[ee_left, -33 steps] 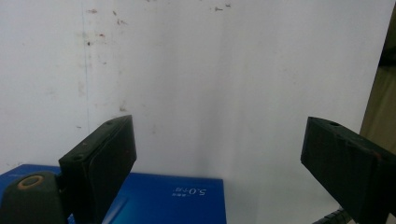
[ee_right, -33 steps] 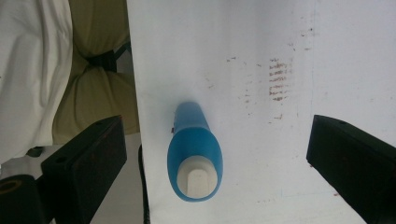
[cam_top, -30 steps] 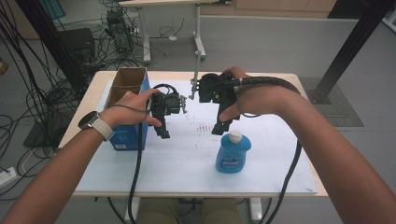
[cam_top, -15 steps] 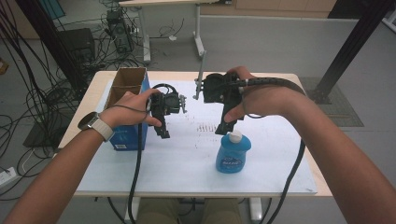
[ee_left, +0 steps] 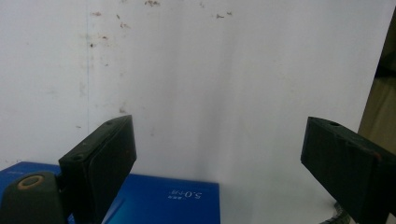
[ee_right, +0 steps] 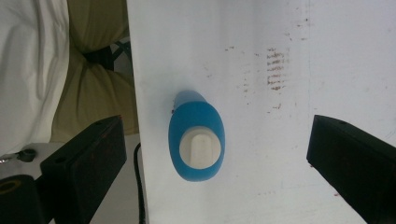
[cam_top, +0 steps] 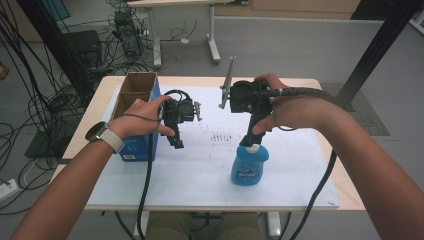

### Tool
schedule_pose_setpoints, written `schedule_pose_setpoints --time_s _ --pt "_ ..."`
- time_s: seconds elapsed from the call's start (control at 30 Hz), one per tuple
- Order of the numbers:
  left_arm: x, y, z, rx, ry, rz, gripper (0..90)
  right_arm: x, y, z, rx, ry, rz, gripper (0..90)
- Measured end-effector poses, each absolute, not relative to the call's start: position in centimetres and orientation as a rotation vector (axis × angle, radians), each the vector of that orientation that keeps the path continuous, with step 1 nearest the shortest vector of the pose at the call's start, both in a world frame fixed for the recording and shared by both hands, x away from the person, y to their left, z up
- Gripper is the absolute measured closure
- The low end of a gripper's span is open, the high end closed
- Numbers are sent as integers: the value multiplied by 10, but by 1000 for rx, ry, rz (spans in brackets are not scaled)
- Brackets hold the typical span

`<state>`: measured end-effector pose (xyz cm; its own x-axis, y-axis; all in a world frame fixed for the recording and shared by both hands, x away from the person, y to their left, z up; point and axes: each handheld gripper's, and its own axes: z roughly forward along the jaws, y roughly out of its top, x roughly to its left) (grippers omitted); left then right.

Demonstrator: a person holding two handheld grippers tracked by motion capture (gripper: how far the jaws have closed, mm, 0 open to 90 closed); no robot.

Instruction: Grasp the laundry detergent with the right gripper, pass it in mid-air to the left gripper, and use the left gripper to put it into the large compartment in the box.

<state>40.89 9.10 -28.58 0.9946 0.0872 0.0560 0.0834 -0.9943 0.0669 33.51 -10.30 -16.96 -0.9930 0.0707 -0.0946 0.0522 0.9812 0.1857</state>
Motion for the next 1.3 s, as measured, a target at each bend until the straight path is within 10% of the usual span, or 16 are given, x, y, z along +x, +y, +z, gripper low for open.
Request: schedule_pose_setpoints --time_s 1.3 --pt "399 84 -280 3053 184 110 107 326 -169 -199 146 3018 425 51"
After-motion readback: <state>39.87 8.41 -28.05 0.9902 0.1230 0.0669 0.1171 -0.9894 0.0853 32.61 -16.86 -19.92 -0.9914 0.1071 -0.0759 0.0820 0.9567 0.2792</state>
